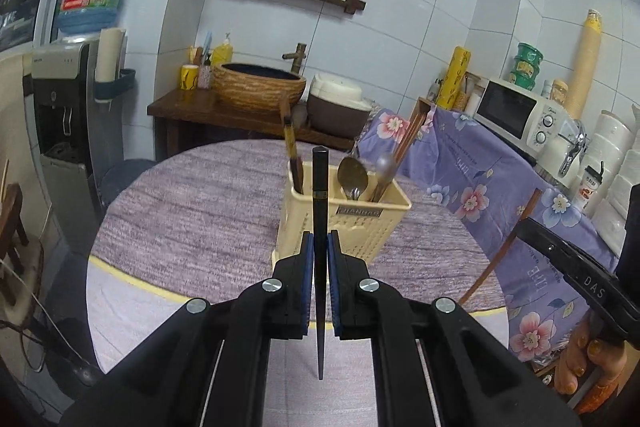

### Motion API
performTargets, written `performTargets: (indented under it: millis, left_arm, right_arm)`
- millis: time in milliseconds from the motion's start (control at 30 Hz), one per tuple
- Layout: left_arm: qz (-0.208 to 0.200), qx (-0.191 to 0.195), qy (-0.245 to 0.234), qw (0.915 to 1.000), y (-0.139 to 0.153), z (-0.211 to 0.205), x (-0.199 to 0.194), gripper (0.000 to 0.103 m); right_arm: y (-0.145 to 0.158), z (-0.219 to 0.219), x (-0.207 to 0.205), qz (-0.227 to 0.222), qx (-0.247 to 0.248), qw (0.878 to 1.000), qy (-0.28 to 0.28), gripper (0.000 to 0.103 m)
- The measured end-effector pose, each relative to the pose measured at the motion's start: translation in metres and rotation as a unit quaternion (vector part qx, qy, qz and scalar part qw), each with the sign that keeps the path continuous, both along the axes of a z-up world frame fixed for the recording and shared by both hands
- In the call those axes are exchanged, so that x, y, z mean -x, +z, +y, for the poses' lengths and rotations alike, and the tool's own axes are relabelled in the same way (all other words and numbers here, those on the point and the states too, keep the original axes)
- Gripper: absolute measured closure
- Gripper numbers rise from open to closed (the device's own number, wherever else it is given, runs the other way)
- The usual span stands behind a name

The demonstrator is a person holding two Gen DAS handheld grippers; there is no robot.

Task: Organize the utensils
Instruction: 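Carry both chopsticks over the holder and open both tools to drop them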

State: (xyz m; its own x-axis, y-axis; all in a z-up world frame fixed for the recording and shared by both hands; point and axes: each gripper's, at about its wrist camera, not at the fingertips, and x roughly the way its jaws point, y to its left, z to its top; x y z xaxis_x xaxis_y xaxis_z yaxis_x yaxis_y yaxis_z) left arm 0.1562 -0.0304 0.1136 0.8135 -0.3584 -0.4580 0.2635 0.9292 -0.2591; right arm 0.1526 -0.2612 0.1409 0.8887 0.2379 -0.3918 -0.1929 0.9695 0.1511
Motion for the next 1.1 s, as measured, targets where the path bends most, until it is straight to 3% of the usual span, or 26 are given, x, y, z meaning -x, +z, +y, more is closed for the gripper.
performTargets:
  millis: [200,367,533,667,867,1100]
  left_arm:
    - [-0.045,0.014,-0.020,0.9987,0.057,-0.002,-0.012,0.095]
    - [-0.098,0.015,-0.002,0.9951,0.111,-0.010,-0.030,0.095]
    - [-0.114,0.015,0.029,0.9930,0.131,-0.022,-0.063,0.095]
    - [-0.113,-0.005,0.051,0.9922,0.112,-0.036,-0.082,0.095]
    - [-0.064,-0.042,0.051,0.9957,0.051,-0.057,-0.104,0.095]
    - [-0.033,-0.065,0.035,0.9967,0.009,-0.068,-0.109,0.095]
  right_arm:
    - [0.063,0.009,-0.017,-0.045,0.023,0.999,0.015,0.095]
    - [0.124,0.018,-0.039,-0.092,0.025,0.995,0.006,0.095]
    - [0.147,0.030,-0.071,-0.109,0.033,0.993,-0.011,0.095]
    - [0.124,0.033,-0.096,-0.096,0.028,0.995,-0.022,0.095]
    - [0.051,0.037,-0.120,-0.052,0.025,0.998,-0.025,0.095]
    - [0.006,0.035,-0.134,-0.013,0.023,0.999,-0.021,0.095]
